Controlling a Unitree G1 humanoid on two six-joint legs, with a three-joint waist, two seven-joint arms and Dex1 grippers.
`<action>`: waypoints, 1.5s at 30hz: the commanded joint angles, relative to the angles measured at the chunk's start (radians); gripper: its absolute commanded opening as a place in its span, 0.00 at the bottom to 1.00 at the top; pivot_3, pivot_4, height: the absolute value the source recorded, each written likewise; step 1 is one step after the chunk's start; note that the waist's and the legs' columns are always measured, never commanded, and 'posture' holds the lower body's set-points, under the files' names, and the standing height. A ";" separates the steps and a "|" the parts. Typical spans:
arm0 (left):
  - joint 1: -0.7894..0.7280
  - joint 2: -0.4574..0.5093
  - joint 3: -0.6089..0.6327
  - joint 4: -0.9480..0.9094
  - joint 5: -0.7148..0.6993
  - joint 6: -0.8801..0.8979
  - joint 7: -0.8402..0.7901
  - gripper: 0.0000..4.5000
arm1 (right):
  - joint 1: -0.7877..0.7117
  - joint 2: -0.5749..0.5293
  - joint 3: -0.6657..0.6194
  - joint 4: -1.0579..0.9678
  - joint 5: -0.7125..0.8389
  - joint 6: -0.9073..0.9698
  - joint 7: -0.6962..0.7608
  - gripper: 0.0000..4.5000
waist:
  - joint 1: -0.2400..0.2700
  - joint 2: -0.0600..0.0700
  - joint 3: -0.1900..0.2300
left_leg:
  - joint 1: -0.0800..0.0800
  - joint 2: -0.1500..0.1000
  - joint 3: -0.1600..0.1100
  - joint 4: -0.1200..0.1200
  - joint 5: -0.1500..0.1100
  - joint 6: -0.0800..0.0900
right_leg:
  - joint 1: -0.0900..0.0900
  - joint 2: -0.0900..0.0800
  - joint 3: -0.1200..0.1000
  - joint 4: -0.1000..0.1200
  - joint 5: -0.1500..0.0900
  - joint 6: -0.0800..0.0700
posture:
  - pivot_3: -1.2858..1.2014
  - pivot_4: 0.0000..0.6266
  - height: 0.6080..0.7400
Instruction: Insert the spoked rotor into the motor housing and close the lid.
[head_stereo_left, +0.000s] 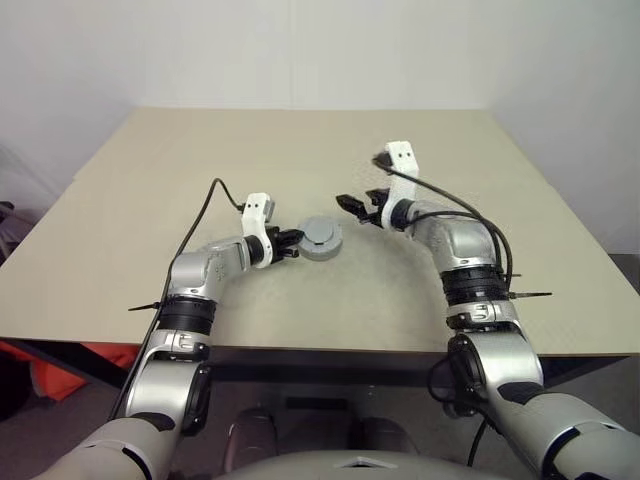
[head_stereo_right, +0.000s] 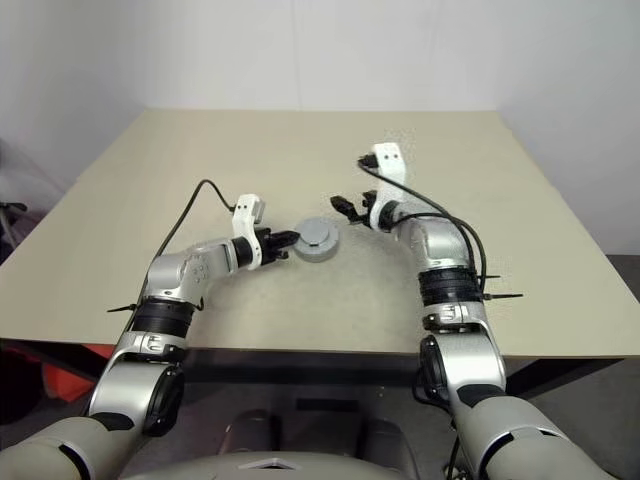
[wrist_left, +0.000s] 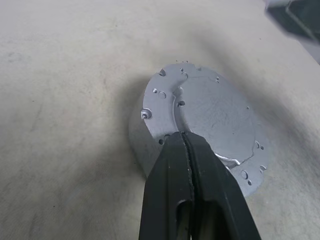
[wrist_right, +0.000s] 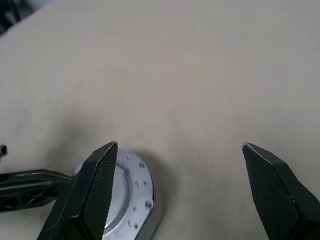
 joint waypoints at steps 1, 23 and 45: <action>0.006 -0.006 -0.029 0.012 0.014 0.020 0.002 0.00 | -0.031 0.001 -0.148 -0.030 0.128 0.196 -0.066 0.99 | 0.000 0.000 0.000 | 0.000 0.000 0.000 0.000 0.000 0.000 | 0.000 0.000 0.000 0.000 0.000 0.000 | 0.52 0.00 1.00; 0.016 0.009 -0.022 -0.010 0.027 0.005 0.017 0.00 | 0.048 0.154 -0.348 0.046 0.296 0.507 -0.210 0.99 | 0.001 0.001 0.000 | 0.003 0.000 0.000 -0.006 0.004 -0.006 | 0.001 0.000 0.000 0.000 -0.004 0.007 | 0.52 0.00 1.00; 0.032 0.023 -0.033 -0.036 0.034 0.007 0.023 0.00 | -0.099 0.218 -0.355 0.294 0.363 0.252 -0.126 0.99 | -0.004 0.001 -0.001 | 0.002 0.000 0.000 -0.008 0.005 -0.009 | -0.004 0.000 0.000 0.000 -0.001 0.001 | 0.52 0.00 1.00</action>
